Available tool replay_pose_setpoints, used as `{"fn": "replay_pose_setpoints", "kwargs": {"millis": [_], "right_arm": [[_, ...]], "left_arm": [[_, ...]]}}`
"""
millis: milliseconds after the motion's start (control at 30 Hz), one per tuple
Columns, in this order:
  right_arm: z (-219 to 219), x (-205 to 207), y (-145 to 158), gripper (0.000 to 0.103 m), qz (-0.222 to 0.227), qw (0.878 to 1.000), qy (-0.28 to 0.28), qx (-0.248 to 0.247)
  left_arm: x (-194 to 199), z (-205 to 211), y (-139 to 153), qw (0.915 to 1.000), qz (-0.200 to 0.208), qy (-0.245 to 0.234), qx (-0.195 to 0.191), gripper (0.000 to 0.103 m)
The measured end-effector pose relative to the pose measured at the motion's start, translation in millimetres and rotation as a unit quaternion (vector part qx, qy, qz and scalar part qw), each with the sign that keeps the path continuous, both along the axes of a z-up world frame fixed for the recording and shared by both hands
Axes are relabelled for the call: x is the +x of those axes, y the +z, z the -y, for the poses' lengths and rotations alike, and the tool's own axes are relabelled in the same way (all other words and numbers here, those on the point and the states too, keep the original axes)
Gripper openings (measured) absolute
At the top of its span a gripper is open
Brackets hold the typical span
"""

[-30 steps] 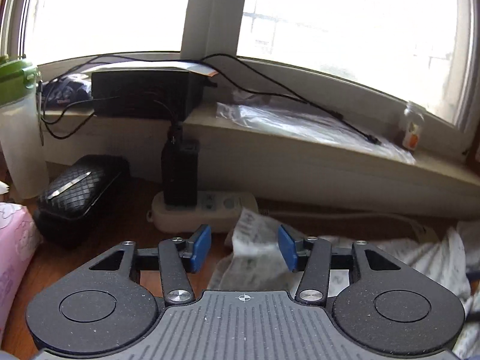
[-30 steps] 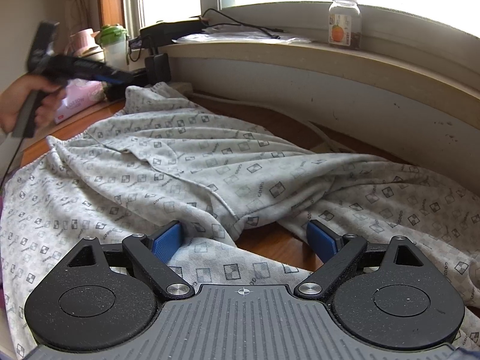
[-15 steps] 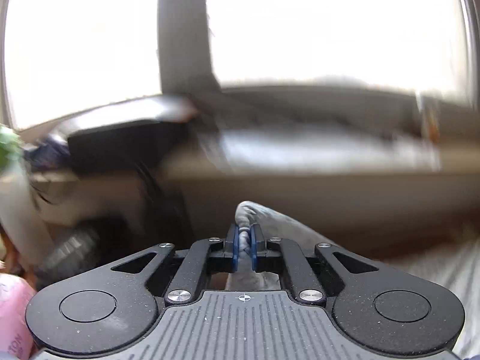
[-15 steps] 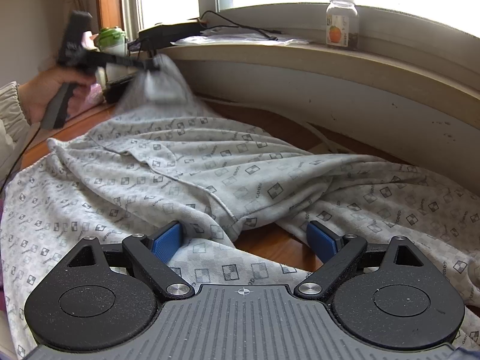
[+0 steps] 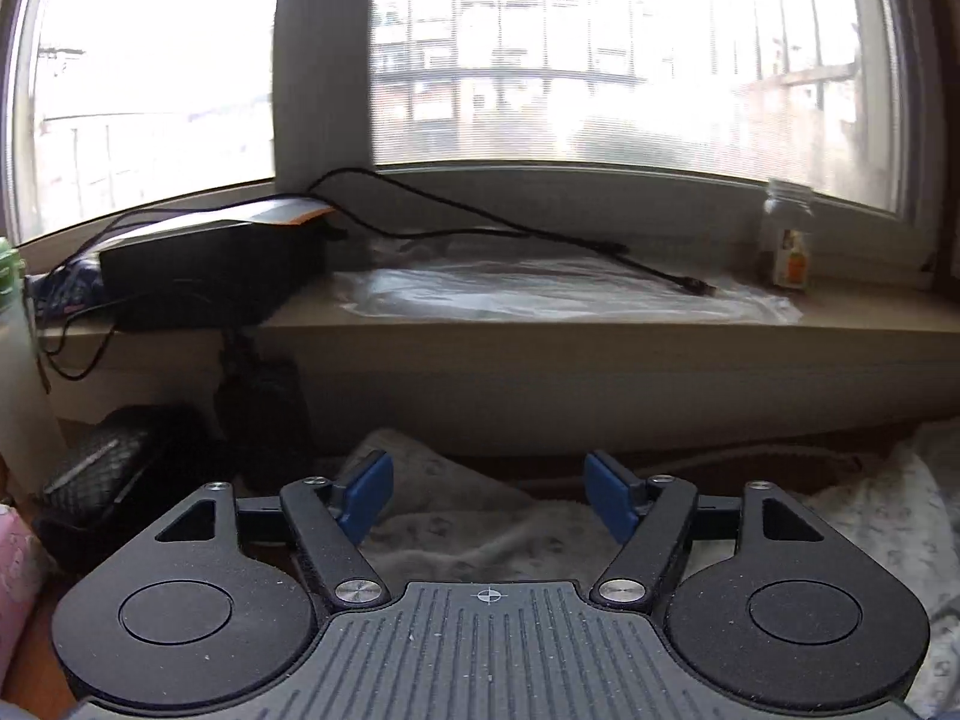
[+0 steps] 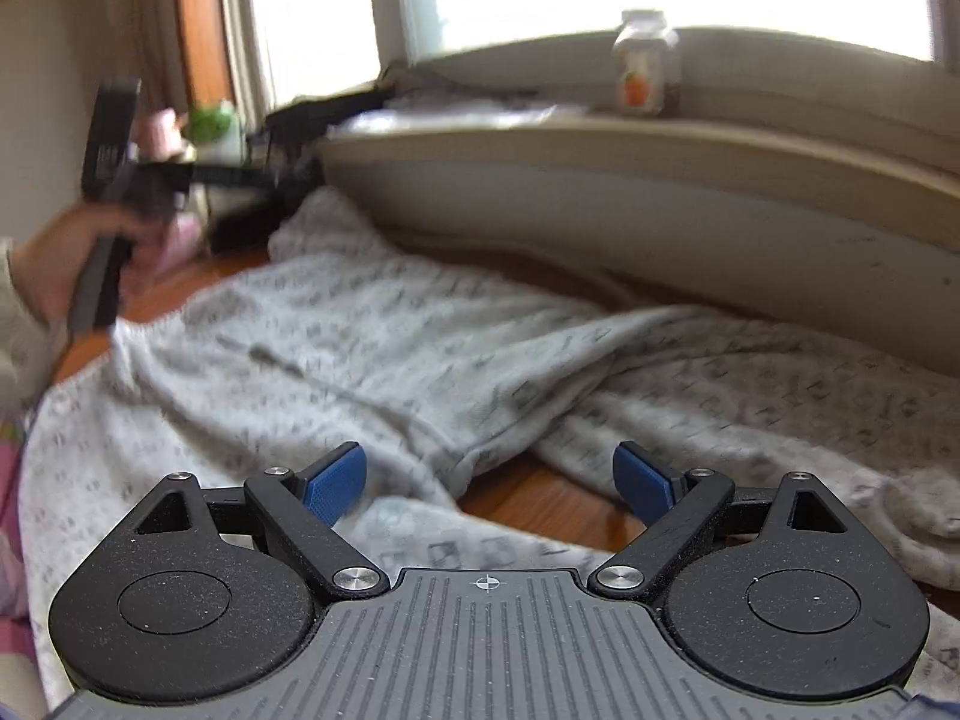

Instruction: Fold clothes

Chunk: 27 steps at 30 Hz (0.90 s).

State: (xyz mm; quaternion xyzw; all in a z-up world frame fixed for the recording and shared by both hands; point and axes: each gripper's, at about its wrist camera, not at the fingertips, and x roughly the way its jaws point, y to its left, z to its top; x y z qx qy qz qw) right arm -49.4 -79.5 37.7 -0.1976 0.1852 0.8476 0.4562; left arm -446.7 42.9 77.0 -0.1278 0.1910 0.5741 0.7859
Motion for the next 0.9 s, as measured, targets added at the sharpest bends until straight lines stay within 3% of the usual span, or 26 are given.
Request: {"fn": "replay_pose_setpoints", "kwargs": {"millis": [67, 200, 433, 533, 567, 667, 900], "right_arm": [[3, 15, 10, 0.086, 0.012, 1.0, -0.022, 0.017], [12, 64, 29, 0.07, 0.049, 0.996, -0.064, 0.039], [24, 177, 17, 0.07, 0.074, 0.984, -0.162, 0.012], [31, 215, 6, 0.07, 0.083, 0.978, -0.192, 0.002], [32, 220, 3, 0.07, 0.08, 0.977, -0.196, -0.002], [35, 234, -7, 0.071, 0.072, 0.976, -0.206, -0.014], [41, 254, -22, 0.075, 0.055, 0.974, -0.217, -0.031]], "left_arm": [[28, 7, -4, 0.9994, -0.003, -0.035, -0.004, 0.076], [90, 20, -13, 0.994, -0.011, -0.108, -0.011, 0.077], [191, 38, -20, 0.9808, -0.014, -0.194, -0.017, 0.077], [221, 41, -20, 0.9763, -0.019, -0.215, -0.016, 0.066], [228, 41, -20, 0.975, -0.024, -0.22, -0.017, 0.054], [247, 41, -21, 0.971, -0.048, -0.234, -0.017, 0.037], [286, 27, -33, 0.9662, -0.078, -0.245, -0.023, 0.041]]}}
